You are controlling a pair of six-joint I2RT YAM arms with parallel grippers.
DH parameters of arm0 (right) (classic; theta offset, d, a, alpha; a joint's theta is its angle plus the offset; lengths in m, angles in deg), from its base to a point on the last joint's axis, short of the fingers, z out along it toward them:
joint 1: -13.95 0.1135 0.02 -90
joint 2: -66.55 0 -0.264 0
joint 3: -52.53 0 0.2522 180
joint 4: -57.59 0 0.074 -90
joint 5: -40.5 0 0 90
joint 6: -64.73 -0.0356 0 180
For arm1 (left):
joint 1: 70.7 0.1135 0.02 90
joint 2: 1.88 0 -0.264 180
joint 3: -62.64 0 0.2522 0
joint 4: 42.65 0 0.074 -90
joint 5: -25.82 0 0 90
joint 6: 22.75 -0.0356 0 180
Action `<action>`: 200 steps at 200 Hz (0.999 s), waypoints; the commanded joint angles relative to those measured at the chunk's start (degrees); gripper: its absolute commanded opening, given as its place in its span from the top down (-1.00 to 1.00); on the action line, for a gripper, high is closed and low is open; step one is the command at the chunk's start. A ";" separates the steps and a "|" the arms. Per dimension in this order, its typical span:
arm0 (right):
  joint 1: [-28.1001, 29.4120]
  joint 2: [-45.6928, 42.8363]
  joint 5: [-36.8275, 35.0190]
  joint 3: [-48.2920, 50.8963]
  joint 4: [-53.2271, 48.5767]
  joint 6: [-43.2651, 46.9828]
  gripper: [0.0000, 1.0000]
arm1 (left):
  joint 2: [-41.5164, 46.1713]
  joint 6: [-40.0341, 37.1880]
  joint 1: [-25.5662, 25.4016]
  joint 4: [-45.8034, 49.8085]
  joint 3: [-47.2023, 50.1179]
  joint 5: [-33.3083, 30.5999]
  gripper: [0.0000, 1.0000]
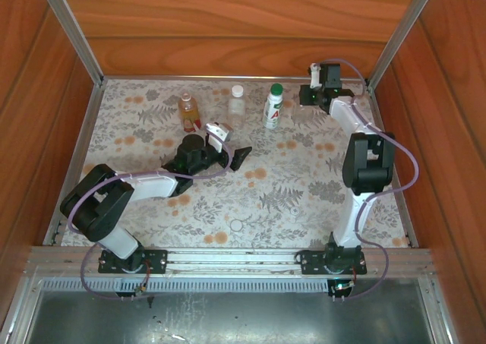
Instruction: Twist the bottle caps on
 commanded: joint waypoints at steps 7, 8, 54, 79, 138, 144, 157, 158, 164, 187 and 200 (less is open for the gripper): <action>-0.51 1.59 2.85 -1.52 0.78 1.75 0.08 | 0.92 -0.81 -0.34 -0.34 0.47 2.70 -1.00; -0.51 1.59 2.85 -1.52 0.78 1.75 0.08 | 0.93 -0.87 -0.38 -0.31 0.47 2.73 -1.00; -0.29 -4.26 2.44 5.45 5.96 2.32 0.37 | 0.04 -2.91 -0.37 -0.37 0.90 1.90 -1.00; 0.15 -10.07 0.61 11.25 6.35 1.84 0.38 | -1.57 -6.76 -0.39 -0.37 0.49 1.94 -1.00; 7.00 -30.10 -2.48 28.75 0.42 -0.65 0.36 | -5.70 -10.60 -0.34 -0.45 -1.34 5.30 -0.96; 7.98 -31.66 -2.51 29.48 -1.68 -1.31 0.35 | -6.23 -10.04 -0.36 -0.42 -1.61 5.37 -0.97; 10.59 -34.43 -2.78 31.81 -4.69 -2.60 0.34 | -7.12 -9.12 -0.43 -0.61 -2.20 6.15 -0.99; 10.84 -34.66 -2.80 31.98 -4.86 -2.69 0.34 | -7.18 -9.12 -0.43 -0.62 -2.23 6.17 -0.99; 12.34 -35.85 -3.38 33.07 -5.63 -3.90 0.34 | -7.56 -8.85 -0.43 -0.85 -2.34 6.27 -1.00; 19.19 -39.11 -4.73 36.30 -6.19 -8.37 0.33 | -8.93 -8.26 -0.50 -6.46 -0.43 6.29 -1.00; 22.67 -39.47 -6.08 37.51 -4.98 -11.32 0.34 | -10.54 -7.35 -0.49 -13.50 1.54 5.92 -1.00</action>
